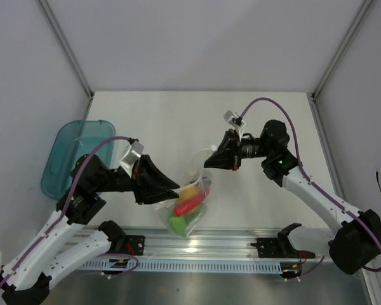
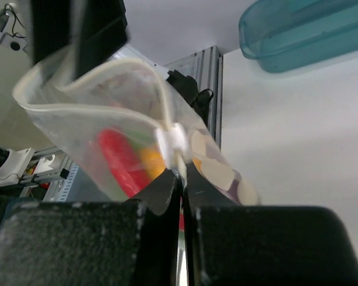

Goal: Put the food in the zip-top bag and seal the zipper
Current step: Adjust the zipper food storage bag at the center of the board.

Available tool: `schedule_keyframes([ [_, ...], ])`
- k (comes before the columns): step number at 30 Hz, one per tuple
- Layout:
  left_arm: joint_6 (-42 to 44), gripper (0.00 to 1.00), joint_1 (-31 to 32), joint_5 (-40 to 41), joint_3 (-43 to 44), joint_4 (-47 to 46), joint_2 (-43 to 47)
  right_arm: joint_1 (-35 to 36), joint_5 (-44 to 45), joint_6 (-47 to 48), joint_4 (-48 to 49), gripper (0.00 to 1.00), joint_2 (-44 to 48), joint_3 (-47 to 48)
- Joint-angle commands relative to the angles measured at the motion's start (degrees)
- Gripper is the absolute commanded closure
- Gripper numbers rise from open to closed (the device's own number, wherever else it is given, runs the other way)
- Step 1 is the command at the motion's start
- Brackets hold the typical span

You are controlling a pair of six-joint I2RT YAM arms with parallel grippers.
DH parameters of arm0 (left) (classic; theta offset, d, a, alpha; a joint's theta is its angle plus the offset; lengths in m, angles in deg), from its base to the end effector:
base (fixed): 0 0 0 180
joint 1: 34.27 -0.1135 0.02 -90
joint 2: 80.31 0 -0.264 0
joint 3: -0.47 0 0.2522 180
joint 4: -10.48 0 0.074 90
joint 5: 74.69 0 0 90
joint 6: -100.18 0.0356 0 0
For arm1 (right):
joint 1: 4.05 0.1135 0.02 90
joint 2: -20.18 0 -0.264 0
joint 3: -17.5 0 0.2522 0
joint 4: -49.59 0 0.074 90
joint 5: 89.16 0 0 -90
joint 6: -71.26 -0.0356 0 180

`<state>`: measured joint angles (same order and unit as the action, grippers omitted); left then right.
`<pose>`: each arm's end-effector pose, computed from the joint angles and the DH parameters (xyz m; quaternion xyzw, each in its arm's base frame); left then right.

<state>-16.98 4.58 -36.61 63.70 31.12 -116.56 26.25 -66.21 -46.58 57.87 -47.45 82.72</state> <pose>0.0815 -0.1016 0.3946 0.3855 0.5633 -0.6098 0.4028 0.2070 0.1589 0.3560 -0.4219 0.5496 0.6241 0.3611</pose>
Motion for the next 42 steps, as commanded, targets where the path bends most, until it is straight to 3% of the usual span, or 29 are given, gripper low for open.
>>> schedule_keyframes([
  [1, 3.51, 0.44, -1.41, 10.42, 0.62, 7.09, 0.48, -1.12, 1.47, 4.70, -7.35, 1.00, 3.12, 0.74],
  [4, 5.36, 0.22, -1.59, 18.31, 0.54, 11.22, 0.21, -1.83, 3.05, 8.48, -14.99, 1.00, 4.26, 1.18],
  [6, 5.36, 0.01, -1.59, 24.20, 0.27, 12.89, 0.92, -1.92, 5.07, 10.68, -21.38, 1.00, 4.79, 1.62],
  [7, 5.10, 0.00, -1.59, 28.67, 0.19, 13.08, 1.27, -1.92, 6.48, 12.35, -24.12, 1.00, 5.23, 2.15],
  [11, 7.55, 0.01, -1.50, 26.97, -1.57, 7.91, 3.03, -1.13, 8.51, 15.44, -32.04, 1.00, 5.06, 3.55],
  [16, 11.50, 0.01, 1.92, 25.03, 2.29, 6.66, -3.29, 0.80, 11.84, 16.67, -40.05, 1.00, 4.09, 6.01],
  [20, 18.86, 0.00, 13.93, 33.77, 6.24, 6.40, -7.86, 4.40, 18.42, 16.94, -43.74, 1.00, 4.88, 8.21],
  [23, 22.84, 0.01, 18.88, 37.59, 9.41, 6.84, -11.82, 6.34, 26.68, 18.07, -49.54, 1.00, 4.53, 11.02],
  [25, 23.81, 0.01, 18.98, 37.86, 10.12, 5.70, -13.66, 8.36, 31.00, 19.04, -53.23, 1.00, 4.44, 12.17],
  [32, 29.44, 0.01, 18.98, 39.18, 12.31, 5.26, -18.23, 11.97, 33.74, 19.40, -56.93, 1.00, 4.44, 12.87],
  [36, 33.65, 0.06, 18.81, 38.21, 13.10, 5.52, -20.00, 13.11, 32.68, 19.75, -57.63, 1.00, 4.88, 13.49],
  [38, 36.20, 0.12, 17.67, 33.31, 13.89, 6.39, -20.70, 13.73, 32.33, 20.28, -57.99, 1.00, 5.14, 13.84],
  [42, 35.25, 0.38, 12.93, 21.61, 14.51, 7.10, -22.02, 13.99, 32.33, 20.36, -58.52, 1.00, 6.37, 14.02],
])
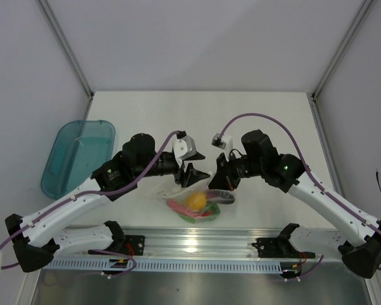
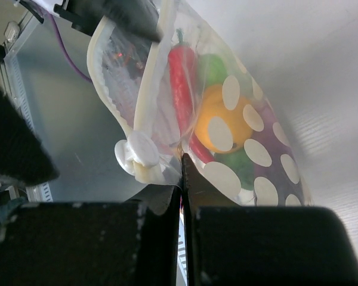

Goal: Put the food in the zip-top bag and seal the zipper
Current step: Adjust the zipper food storage bag at the center of the board.

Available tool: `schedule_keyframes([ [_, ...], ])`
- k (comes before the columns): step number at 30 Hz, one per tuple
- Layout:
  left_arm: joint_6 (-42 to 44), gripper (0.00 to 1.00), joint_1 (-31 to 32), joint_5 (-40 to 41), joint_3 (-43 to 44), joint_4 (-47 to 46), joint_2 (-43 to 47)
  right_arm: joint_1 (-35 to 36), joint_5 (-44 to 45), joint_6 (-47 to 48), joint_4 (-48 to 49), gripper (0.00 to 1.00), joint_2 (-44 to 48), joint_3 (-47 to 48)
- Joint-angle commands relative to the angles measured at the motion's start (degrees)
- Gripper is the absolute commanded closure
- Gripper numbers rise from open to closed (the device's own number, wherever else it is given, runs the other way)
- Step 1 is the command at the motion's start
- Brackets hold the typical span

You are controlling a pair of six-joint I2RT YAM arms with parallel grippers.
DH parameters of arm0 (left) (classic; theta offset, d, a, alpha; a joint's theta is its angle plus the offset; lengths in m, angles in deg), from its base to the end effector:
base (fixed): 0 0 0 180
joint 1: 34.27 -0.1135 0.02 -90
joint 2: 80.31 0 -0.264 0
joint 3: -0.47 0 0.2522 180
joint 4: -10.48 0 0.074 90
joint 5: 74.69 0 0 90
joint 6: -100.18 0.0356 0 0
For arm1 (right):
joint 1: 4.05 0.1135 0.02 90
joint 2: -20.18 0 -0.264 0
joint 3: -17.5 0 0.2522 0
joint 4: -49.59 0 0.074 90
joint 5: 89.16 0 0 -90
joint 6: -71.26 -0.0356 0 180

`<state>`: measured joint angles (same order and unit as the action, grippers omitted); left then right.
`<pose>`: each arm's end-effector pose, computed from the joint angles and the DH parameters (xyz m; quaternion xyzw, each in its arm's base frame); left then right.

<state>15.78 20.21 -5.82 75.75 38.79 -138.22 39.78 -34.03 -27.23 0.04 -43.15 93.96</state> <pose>0.1207 -0.1912 0.3921 0.4806 0.5979 -0.3876 0.5111 0.1519 0.1741 0.3454 -0.3872 0.7705 0.4297 0.2680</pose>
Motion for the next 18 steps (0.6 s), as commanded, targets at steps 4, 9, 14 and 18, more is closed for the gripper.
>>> schedule_keyframes([
  [4, 2.57, 0.36, -3.85, -14.11, 1.33, -1.97, -0.19, 0.46, -0.81, 1.02, -0.51, 1.00, 3.82, 2.43],
  [9, 1.34, 0.42, -3.94, -18.60, 2.12, -1.36, -2.64, 0.55, -0.55, 1.11, -0.60, 1.00, 4.27, 2.52],
  [14, -1.12, 0.44, -3.94, -19.31, 0.89, -4.00, -3.61, 1.08, -0.72, 1.11, -0.51, 1.00, 3.92, 2.52],
  [18, -1.47, 0.47, -3.94, -18.52, 1.68, -3.12, -5.10, 1.52, -0.55, 1.11, -0.42, 1.00, 4.09, 2.52],
])
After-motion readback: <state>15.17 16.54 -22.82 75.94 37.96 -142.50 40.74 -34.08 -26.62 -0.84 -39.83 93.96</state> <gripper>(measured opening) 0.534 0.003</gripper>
